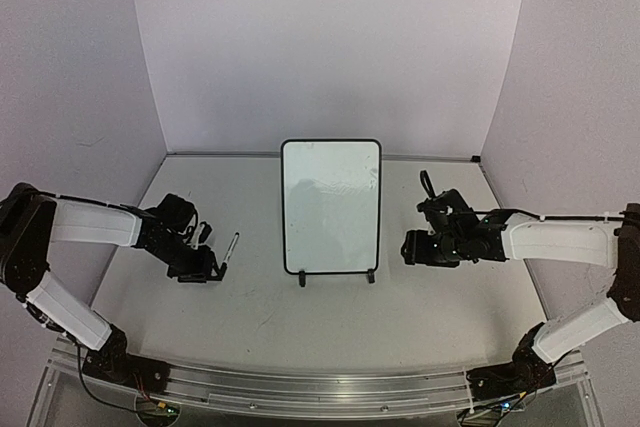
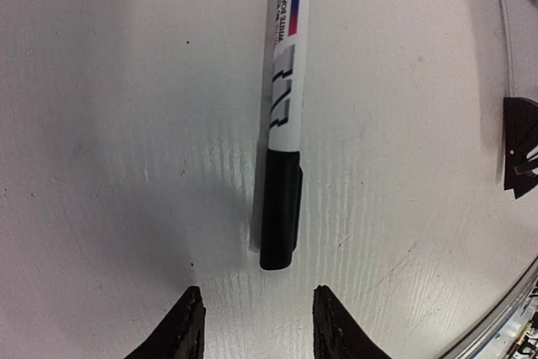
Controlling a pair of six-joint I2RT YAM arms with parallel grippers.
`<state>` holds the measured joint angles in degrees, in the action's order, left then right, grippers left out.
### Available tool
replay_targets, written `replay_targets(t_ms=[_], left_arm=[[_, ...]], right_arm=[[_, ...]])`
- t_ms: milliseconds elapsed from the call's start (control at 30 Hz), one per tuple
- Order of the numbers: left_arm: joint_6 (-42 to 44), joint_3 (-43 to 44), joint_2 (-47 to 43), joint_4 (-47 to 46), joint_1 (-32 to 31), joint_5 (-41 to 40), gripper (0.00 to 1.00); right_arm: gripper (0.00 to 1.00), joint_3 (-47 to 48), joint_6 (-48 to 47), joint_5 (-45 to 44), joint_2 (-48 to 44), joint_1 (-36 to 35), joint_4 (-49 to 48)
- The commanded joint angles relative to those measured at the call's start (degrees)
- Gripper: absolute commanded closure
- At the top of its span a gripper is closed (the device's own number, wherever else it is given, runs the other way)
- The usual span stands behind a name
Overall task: Write a sentence on the whiteboard
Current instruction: Pick up the whiteboard marker from the center of the board.
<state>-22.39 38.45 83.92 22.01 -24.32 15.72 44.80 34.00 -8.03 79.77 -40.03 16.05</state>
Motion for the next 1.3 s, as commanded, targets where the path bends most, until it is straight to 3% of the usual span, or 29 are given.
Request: replay_targets(t_ms=[0,267,633,800,967,1133,1267], left_arm=[[0.71,3.69,1.96,-2.14,-0.63,-3.23,0.60],[1.88,6.24,4.86,-1.74,-1.89,-5.54,0.70],[3.28,9.66,9.35,0.83,-5.38,-10.18,0.75],[2.48,10.79,11.18,4.12,-6.13,-14.96,0.84],[0.79,9.53,11.47,4.81,-6.37,-14.87,0.96],[-0.10,5.98,7.10,3.71,-6.59,-12.68,1.00],[-0.89,2.43,-2.18,3.70,-6.94,-11.02,1.00]], right_arm=[[0.30,-0.16,0.32,0.54,0.10,0.22,-1.46],[0.31,-0.85,1.10,-0.01,-0.07,0.18,-1.47],[0.32,-1.16,1.41,-0.59,0.21,0.20,-1.49],[0.33,-1.74,1.86,-0.92,-0.32,0.20,-1.46],[0.33,-1.95,2.00,-1.37,-2.15,0.22,-1.28],[0.33,-0.27,-0.34,0.65,-6.13,0.21,0.06],[0.29,2.81,-5.90,5.94,-11.16,0.20,2.18]])
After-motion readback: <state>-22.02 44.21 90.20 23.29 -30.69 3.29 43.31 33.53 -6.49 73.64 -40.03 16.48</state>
